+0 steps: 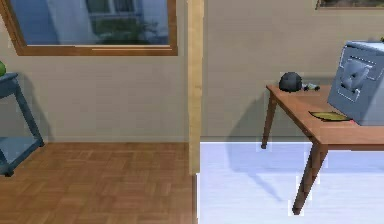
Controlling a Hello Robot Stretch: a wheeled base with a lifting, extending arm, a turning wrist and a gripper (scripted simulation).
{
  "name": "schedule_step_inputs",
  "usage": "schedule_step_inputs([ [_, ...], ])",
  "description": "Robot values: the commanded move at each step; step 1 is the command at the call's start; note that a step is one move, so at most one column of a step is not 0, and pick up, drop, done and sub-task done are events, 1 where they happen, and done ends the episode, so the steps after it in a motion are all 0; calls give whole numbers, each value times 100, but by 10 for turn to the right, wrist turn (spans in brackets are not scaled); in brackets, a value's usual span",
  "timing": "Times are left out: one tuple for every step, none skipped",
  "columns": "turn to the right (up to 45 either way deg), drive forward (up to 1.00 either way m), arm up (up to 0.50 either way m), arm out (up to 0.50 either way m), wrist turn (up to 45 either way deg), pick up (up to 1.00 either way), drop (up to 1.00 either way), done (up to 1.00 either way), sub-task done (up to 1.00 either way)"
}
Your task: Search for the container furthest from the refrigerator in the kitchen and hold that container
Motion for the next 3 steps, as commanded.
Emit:
schedule_step_inputs([
  [0, 15, 0, 0, 0, 0, 0, 0, 0],
  [-450, 0, 0, 0, 0, 0, 0, 0, 0],
  [-270, 0, 0, 0, 0, 0, 0, 0, 0],
])
